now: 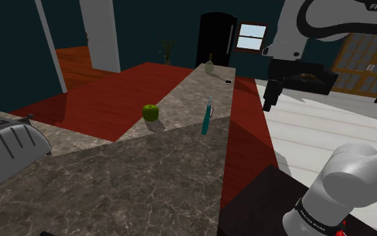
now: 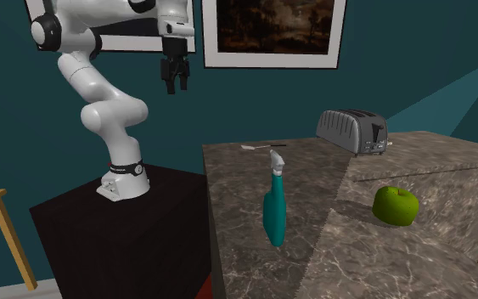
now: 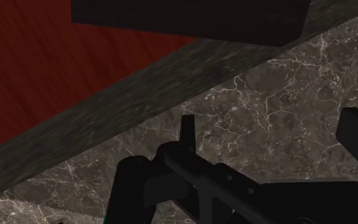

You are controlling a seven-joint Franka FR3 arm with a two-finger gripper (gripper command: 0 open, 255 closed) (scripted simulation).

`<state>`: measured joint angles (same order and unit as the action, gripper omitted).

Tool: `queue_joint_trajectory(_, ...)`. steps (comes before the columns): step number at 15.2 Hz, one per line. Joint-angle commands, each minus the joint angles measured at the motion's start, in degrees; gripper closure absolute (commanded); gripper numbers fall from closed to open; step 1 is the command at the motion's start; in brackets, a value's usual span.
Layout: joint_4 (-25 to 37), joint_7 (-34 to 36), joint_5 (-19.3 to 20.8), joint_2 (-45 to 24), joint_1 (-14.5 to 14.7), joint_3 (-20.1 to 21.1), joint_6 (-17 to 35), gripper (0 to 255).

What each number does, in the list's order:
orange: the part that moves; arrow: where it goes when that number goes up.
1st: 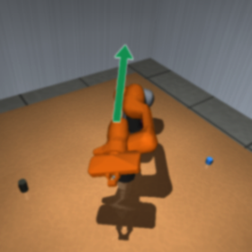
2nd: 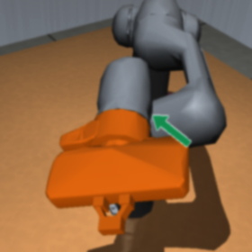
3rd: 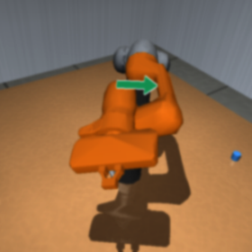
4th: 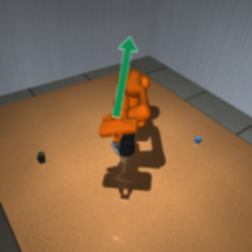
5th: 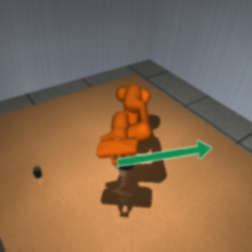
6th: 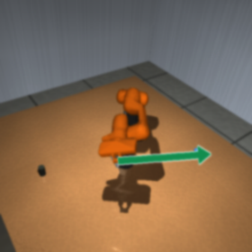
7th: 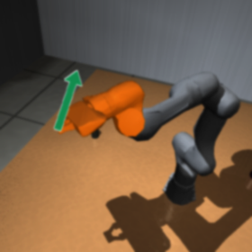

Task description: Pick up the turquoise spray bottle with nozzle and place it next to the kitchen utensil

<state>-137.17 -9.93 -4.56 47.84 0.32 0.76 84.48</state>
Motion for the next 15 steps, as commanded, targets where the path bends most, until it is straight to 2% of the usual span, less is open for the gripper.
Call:
queue_joint_trajectory(1,0.0,0.0,0.0,0.0,0.0,0.0,0.0,0)
queue_joint_trajectory(9,-8.0,15.7,-1.9,-6.0,-4.1,8.7,22.0,0)
queue_joint_trajectory(15,-9.3,28.7,-0.1,-15.5,-9.0,15.5,38.1,0)
